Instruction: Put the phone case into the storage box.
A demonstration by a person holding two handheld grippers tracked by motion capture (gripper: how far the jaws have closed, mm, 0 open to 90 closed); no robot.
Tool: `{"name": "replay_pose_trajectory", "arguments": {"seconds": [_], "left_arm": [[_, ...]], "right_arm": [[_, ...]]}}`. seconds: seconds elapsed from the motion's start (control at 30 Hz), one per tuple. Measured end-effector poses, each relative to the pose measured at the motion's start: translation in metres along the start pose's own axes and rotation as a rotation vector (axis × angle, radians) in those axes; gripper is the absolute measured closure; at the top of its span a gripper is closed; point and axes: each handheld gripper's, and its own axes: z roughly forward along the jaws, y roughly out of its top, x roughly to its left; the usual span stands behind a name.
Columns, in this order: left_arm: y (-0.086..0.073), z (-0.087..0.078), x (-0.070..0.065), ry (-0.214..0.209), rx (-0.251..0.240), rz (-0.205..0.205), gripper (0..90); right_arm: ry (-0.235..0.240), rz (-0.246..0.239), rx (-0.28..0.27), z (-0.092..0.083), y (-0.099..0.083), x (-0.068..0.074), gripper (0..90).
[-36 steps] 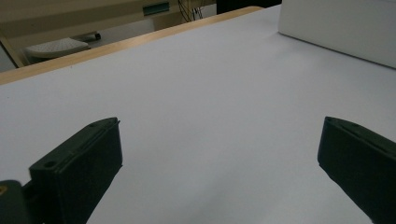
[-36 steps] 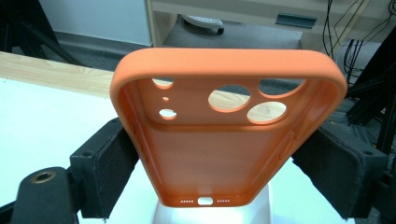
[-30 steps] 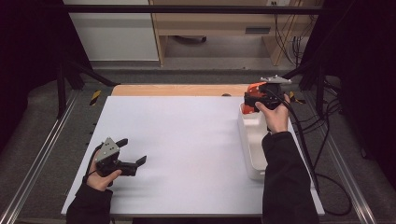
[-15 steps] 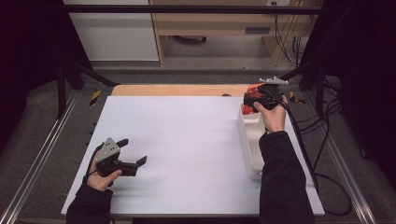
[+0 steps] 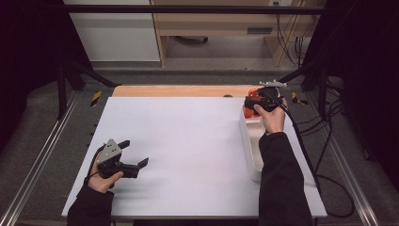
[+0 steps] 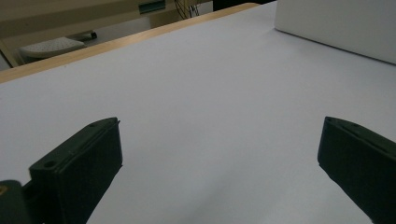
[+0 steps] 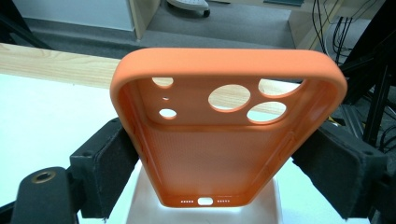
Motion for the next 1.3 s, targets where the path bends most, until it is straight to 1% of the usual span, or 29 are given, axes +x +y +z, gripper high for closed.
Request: {"name": "replay_pose_trajectory", "arguments": {"seconds": [0.27,0.37,0.7,0.8,0.9,1.13,1.3], "left_arm": [[-0.001,0.001,0.0,-0.003,0.009,0.003,0.0],[-0.001,0.001,0.0,-0.003,0.009,0.003,0.0],[-0.001,0.001,0.0,-0.004,0.01,0.006,0.0],[-0.001,0.002,0.0,-0.004,0.01,0.005,0.0],[-0.001,0.002,0.0,-0.005,0.013,0.007,0.0],[-0.001,0.002,-0.001,-0.005,0.011,0.007,0.0],[-0.001,0.002,-0.001,-0.006,0.013,0.007,0.0]], "right_arm": [[-0.004,0.002,0.03,0.011,-0.009,-0.001,15.4],[-0.003,0.001,0.033,0.014,-0.012,-0.002,15.3],[-0.001,0.004,0.046,0.019,-0.015,0.002,15.3],[-0.007,0.012,0.051,0.021,-0.016,0.003,15.3],[-0.003,0.005,0.052,0.023,-0.018,0.003,15.3],[-0.01,0.015,0.067,0.026,-0.021,0.002,15.3],[-0.009,0.017,0.064,0.026,-0.021,0.002,15.1]]}}
